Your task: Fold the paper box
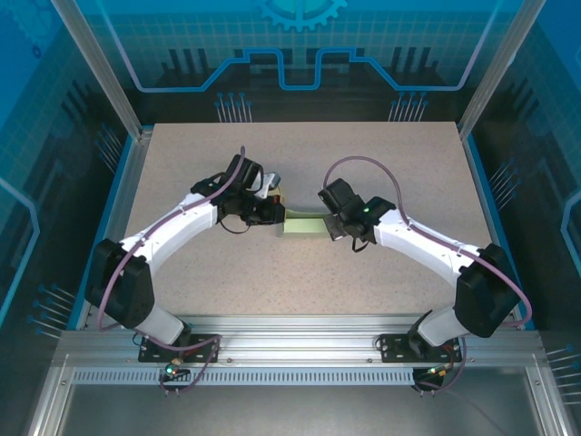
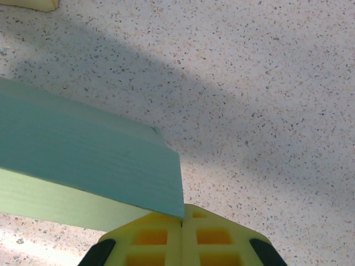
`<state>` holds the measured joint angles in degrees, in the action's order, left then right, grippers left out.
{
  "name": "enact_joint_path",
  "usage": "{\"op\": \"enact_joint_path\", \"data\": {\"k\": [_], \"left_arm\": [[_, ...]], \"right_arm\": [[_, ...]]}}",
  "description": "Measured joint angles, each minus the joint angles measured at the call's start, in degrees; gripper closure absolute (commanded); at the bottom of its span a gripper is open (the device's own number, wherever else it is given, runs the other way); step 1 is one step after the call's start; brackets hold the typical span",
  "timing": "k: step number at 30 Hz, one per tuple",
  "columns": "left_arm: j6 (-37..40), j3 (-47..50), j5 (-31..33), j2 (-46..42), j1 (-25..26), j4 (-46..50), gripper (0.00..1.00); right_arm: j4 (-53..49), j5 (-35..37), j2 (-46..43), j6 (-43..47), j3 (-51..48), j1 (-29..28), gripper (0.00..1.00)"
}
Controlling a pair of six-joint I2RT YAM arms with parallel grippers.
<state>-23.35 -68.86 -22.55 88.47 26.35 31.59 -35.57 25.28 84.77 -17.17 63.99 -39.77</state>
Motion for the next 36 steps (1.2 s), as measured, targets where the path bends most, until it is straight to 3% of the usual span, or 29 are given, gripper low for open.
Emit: {"op": "enact_joint_path", "data": {"k": [26,28,36], "left_arm": [[-0.3,4.0,1.8,3.8,-0.4,-3.8,1.00],[-0.2,4.8,2.2,3.9,-0.4,-4.6,0.92],[0.9,5.8,3.0,1.7,-0.3,-7.0,0.38]], "right_arm": [[1.4,0.6,4.7,0.0,1.7,0.3,1.00],[1.9,0.0,4.9,0.0,1.6,0.5,1.00],[4.0,-1.7,5.8,0.2,1.4,1.1,1.00]]}}
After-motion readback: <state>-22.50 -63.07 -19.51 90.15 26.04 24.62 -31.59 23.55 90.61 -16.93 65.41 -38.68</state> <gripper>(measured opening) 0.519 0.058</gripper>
